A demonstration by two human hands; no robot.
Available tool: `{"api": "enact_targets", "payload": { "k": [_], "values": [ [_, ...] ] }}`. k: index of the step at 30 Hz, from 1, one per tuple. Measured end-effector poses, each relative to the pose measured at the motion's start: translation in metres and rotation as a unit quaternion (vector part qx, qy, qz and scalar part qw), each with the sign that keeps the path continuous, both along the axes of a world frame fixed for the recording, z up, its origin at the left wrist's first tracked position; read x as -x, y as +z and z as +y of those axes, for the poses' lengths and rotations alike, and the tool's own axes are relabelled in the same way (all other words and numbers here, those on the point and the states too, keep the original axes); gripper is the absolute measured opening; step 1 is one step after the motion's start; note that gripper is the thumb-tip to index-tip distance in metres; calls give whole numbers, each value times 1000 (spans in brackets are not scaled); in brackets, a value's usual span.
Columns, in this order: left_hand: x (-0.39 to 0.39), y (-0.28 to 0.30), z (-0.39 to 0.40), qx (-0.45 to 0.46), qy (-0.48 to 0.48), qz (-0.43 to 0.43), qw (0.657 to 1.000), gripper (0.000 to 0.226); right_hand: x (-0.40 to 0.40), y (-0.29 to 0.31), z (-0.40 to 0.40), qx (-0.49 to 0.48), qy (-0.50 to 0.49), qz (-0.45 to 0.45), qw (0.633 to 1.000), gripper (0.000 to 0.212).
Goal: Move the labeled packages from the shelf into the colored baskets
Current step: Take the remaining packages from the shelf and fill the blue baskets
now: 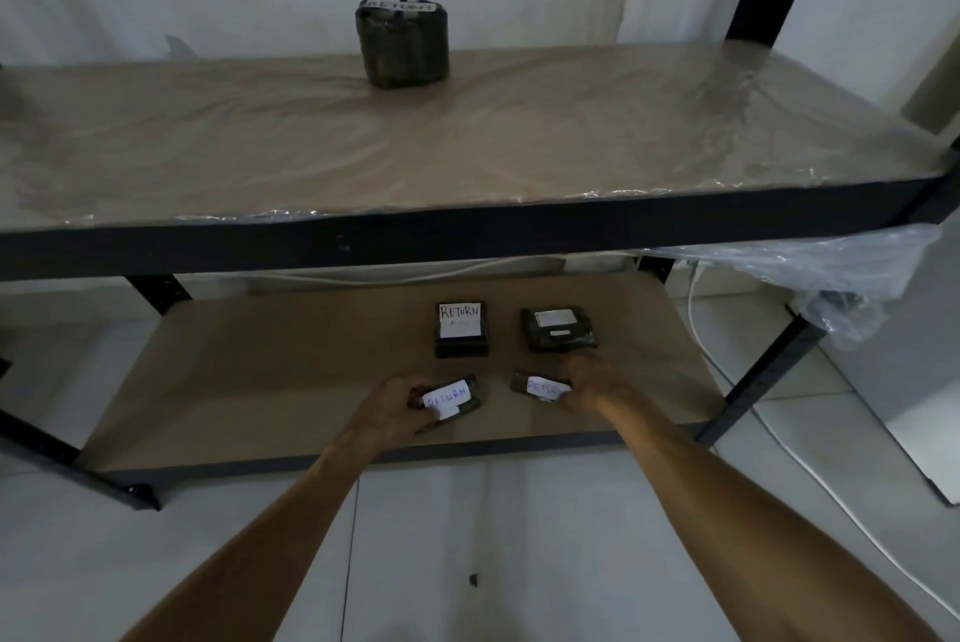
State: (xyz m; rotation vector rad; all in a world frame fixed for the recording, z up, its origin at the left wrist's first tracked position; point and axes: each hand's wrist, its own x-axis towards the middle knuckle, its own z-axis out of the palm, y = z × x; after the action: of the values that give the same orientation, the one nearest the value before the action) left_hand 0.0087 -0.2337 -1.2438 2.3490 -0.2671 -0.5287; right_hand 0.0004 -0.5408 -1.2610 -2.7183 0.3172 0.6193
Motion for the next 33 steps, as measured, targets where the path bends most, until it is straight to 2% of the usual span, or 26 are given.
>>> {"api": "enact_targets", "payload": {
  "k": [2,4,6,8,12,15,24,28,33],
  "values": [
    [1,4,-2,46,39,43,997,33,4,16,2,-45,-15,8,999,34],
    [8,17,-5,89,81,85,989,35,13,34,4,-133,-72,5,989,32],
    [22,40,-6,132,116,119,977,37,32,63,8,-259,-160,36,952,33],
    [40,71,-4,158,132,143,968,34,61,102,13,-317,-207,77,922,27],
    [79,162,1,156,133,201,958,29,119,197,11,-352,-192,29,916,17],
    [114,256,0,168,125,249,946,32,164,290,13,-404,-205,9,891,27],
    [194,539,-17,167,50,272,947,33,288,581,8,-513,-278,-72,809,17],
    [215,641,-50,173,12,246,953,34,322,677,-15,-503,-264,-126,813,26],
    [218,724,-116,194,-37,207,958,47,352,758,-71,-459,-274,-205,820,22]
  ]
}}
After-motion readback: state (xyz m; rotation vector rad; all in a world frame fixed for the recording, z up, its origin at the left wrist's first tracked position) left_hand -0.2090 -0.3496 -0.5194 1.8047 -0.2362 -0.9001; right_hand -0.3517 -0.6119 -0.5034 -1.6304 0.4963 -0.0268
